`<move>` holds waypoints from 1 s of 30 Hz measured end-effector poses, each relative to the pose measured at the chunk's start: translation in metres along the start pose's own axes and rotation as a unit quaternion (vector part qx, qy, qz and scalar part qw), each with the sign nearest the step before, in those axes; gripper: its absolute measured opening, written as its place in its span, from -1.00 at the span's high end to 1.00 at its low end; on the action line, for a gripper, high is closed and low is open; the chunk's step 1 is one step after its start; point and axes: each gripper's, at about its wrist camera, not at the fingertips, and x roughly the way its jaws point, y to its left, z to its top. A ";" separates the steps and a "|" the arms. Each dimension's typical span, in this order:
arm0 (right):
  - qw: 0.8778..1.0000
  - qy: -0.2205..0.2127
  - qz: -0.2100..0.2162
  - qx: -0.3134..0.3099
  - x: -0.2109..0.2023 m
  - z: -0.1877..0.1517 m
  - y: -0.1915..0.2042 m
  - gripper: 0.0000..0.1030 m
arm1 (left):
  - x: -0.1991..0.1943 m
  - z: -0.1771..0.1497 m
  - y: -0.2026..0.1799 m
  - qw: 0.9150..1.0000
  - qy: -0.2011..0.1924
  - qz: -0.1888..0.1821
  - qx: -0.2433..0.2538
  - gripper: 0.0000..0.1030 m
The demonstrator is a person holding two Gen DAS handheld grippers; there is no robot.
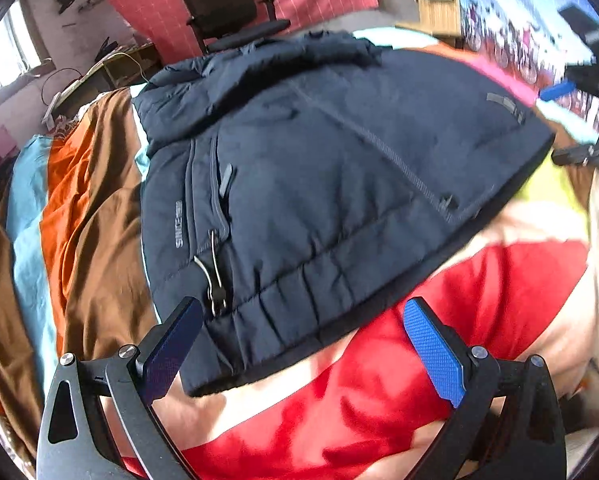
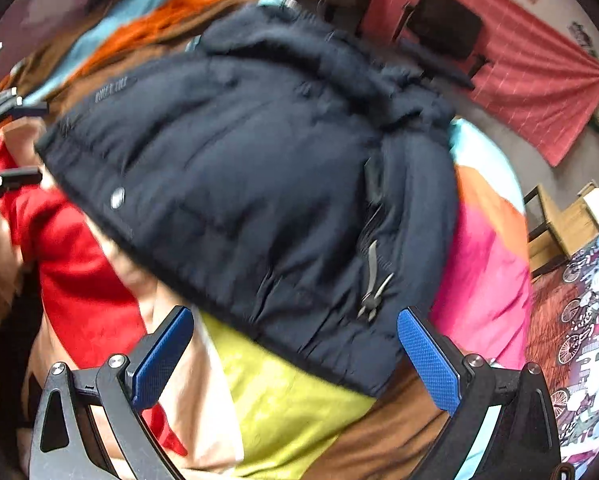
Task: Fold large clothes
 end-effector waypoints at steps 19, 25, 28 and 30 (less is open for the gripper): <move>0.984 0.158 -0.064 -0.050 0.067 -0.021 0.016 -1.00 | 0.047 -0.031 -0.002 0.987 0.009 0.152 0.053 -0.92; 0.972 0.152 -0.138 -0.115 0.077 -0.023 0.032 -0.97 | 0.041 -0.029 0.002 0.986 -0.013 0.159 0.047 -0.88; 0.968 0.131 -0.174 -0.125 0.074 -0.024 0.033 -0.92 | 0.032 -0.029 -0.004 0.986 -0.028 0.155 0.050 -0.44; 0.970 0.119 -0.170 -0.128 0.068 -0.025 0.036 -0.52 | 0.026 -0.028 -0.012 0.987 -0.040 0.146 0.057 0.06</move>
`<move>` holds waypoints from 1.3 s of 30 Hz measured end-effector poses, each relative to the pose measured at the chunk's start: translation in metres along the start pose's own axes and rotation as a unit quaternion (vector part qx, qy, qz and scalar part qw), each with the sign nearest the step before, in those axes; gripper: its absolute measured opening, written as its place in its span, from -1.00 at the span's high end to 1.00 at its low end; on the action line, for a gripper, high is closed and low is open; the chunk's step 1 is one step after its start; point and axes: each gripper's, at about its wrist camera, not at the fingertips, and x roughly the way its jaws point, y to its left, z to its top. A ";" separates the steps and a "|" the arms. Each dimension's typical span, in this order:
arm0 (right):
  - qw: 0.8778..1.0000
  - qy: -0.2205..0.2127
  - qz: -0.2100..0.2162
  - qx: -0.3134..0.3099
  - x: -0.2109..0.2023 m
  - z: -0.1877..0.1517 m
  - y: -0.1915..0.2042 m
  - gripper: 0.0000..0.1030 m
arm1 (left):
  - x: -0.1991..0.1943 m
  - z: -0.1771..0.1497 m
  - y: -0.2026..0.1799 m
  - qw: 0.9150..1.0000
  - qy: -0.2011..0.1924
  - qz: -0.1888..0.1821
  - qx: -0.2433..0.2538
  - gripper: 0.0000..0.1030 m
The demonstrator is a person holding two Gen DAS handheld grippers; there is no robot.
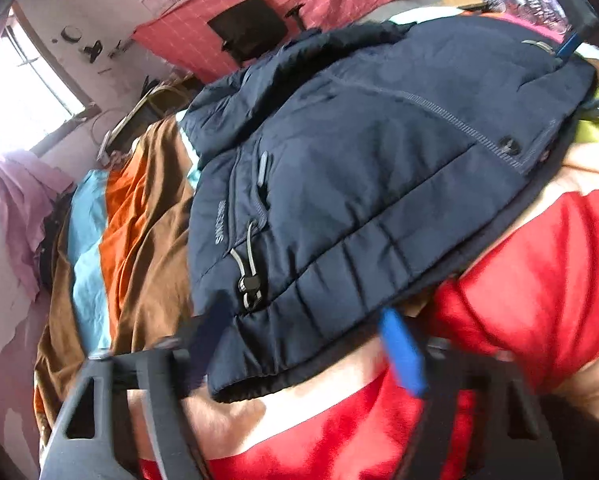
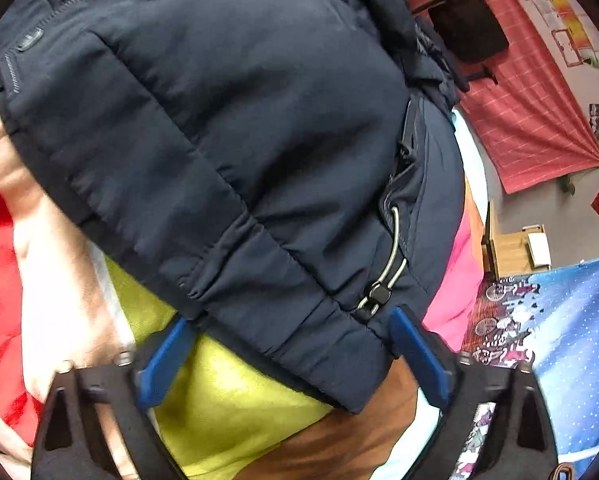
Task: Fold large clothes
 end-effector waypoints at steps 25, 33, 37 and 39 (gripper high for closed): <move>0.962 -0.204 0.072 0.163 -0.089 0.004 -0.085 0.91 | -0.075 0.114 0.080 0.985 -0.076 -0.075 -0.132 0.90; 0.935 -0.281 0.036 0.214 -0.115 0.046 -0.143 0.92 | -0.069 0.203 0.135 0.986 -0.076 -0.046 -0.145 0.93; 0.924 -0.305 0.017 0.229 -0.116 0.085 -0.181 0.92 | -0.046 0.251 0.163 0.985 -0.079 -0.027 -0.150 0.94; 0.920 -0.312 0.011 0.236 -0.113 0.106 -0.201 0.92 | -0.030 0.271 0.177 0.984 -0.086 -0.022 -0.156 0.94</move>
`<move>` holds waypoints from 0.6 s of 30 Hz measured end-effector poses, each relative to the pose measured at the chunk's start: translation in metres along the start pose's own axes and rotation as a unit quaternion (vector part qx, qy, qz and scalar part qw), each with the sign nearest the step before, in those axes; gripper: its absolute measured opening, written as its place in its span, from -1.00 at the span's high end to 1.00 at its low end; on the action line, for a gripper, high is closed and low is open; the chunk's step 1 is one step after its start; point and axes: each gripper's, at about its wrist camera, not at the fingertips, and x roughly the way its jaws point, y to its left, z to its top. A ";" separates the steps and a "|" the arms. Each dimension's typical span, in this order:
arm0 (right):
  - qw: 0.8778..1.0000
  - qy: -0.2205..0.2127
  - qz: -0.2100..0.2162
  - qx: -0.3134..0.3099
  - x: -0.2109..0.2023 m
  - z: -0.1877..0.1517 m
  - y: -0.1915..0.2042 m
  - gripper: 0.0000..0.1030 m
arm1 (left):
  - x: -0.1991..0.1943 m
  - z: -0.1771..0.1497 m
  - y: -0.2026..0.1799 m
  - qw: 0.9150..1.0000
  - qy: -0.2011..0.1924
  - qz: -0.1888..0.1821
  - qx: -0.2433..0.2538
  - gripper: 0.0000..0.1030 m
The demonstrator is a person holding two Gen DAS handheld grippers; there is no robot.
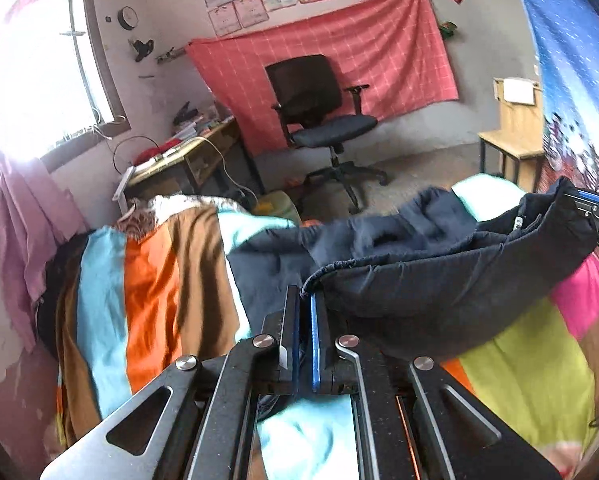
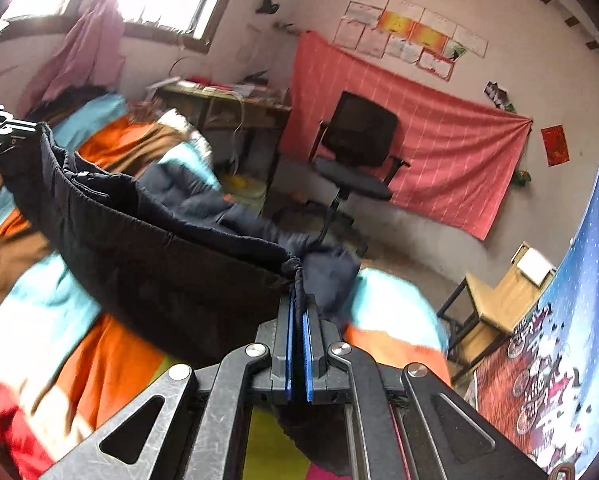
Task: Fold large clothes
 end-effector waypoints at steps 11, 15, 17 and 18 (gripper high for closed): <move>0.999 0.019 -0.023 -0.017 0.154 0.091 -0.035 0.92 | 0.144 0.057 0.045 0.999 -0.024 0.018 -0.031 0.94; 0.999 0.035 -0.021 -0.020 0.214 0.097 -0.033 0.92 | 0.196 0.061 0.058 0.999 -0.017 0.020 -0.042 0.94; 0.999 0.042 -0.022 -0.023 0.238 0.096 -0.032 0.92 | 0.219 0.060 0.062 0.999 -0.010 0.018 -0.048 0.94; 0.998 0.047 -0.023 -0.025 0.252 0.094 -0.031 0.92 | 0.231 0.059 0.064 0.999 -0.006 0.016 -0.052 0.94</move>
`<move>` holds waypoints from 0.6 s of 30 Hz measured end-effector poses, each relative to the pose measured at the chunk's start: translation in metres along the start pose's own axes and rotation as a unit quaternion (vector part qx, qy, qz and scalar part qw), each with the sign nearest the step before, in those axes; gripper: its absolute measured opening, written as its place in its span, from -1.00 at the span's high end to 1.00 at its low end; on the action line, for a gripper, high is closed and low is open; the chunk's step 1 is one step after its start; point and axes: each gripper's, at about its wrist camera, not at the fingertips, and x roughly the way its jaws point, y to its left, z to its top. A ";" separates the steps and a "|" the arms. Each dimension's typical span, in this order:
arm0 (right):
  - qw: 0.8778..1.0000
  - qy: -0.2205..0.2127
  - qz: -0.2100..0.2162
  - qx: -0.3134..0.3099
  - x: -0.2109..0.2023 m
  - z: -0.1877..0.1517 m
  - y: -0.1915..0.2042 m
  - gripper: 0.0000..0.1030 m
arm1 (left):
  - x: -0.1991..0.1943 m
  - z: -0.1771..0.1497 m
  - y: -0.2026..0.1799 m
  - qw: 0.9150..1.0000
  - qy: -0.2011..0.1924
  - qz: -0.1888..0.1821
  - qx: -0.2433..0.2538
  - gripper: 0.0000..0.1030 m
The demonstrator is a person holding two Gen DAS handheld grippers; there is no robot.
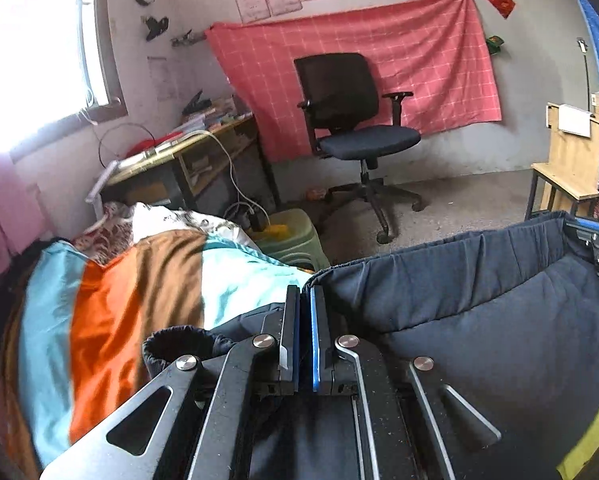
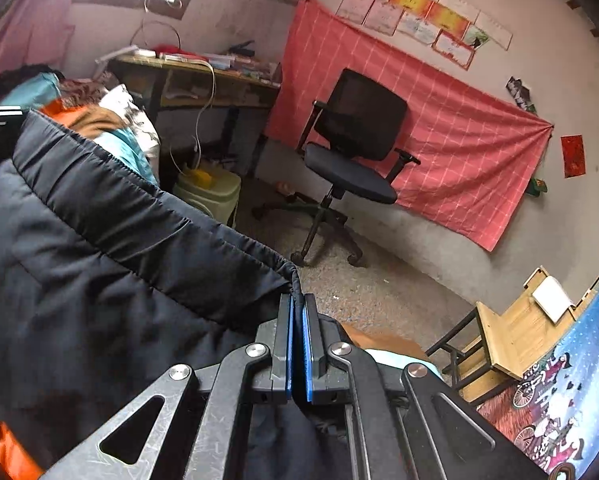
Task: Fold large clothes
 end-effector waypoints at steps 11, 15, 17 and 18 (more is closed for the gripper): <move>0.999 0.024 -0.002 -0.021 0.078 -0.007 0.013 0.91 | 0.076 -0.029 -0.003 0.999 0.047 0.000 0.010 0.94; 0.999 0.032 0.007 -0.019 0.092 -0.013 0.013 0.87 | 0.073 -0.028 0.005 0.999 0.035 -0.028 -0.007 0.76; 1.000 0.024 0.013 -0.013 0.091 -0.016 0.011 0.83 | 0.063 -0.027 0.015 0.997 0.027 -0.067 -0.037 0.38; 1.000 0.019 0.017 -0.003 0.087 -0.016 0.007 0.79 | 0.058 -0.026 0.017 0.996 0.020 -0.076 -0.047 0.02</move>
